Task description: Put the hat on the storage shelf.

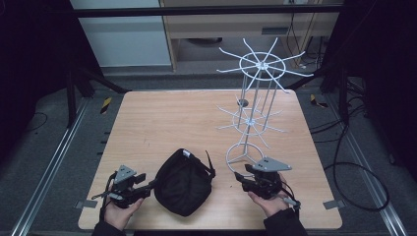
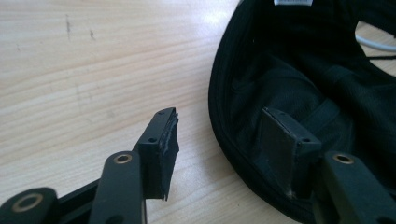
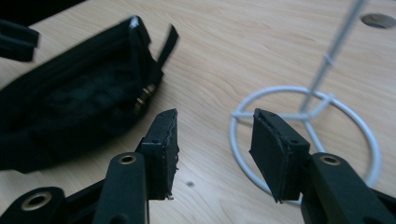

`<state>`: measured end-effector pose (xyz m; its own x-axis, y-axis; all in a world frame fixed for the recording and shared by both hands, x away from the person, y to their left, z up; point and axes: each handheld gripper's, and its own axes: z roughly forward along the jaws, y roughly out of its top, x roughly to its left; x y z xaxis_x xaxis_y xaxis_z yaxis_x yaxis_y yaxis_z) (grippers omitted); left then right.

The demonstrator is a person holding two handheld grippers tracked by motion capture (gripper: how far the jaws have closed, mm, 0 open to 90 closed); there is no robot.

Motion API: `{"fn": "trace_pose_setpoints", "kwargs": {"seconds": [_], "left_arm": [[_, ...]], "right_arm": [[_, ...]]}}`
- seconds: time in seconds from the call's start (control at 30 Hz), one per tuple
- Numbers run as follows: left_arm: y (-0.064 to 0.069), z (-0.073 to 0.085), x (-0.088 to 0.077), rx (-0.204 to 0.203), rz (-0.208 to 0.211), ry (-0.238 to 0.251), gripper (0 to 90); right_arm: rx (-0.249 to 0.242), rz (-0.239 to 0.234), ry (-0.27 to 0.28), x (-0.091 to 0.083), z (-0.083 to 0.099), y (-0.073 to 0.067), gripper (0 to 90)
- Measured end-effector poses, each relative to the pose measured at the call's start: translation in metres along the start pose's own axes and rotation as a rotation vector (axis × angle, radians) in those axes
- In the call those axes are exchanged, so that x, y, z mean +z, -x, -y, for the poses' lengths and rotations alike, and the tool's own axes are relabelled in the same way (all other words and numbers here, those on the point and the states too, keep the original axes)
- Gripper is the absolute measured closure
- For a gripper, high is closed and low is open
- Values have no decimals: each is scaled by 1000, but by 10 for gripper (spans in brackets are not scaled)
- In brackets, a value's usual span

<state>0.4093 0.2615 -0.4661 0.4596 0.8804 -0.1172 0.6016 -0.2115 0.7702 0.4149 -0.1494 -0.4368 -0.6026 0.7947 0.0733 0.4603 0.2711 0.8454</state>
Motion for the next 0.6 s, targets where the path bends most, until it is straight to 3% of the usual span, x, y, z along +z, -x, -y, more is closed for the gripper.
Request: {"fn": "trace_pose_setpoints", "kwargs": {"seconds": [0.23, 0.6], "left_arm": [[5, 3, 8, 0, 23, -61, 530], [7, 3, 19, -33, 35, -123, 646]], "right_arm": [[-40, -62, 13, 19, -24, -24, 543], [-68, -101, -4, 44, -40, -44, 556]]}}
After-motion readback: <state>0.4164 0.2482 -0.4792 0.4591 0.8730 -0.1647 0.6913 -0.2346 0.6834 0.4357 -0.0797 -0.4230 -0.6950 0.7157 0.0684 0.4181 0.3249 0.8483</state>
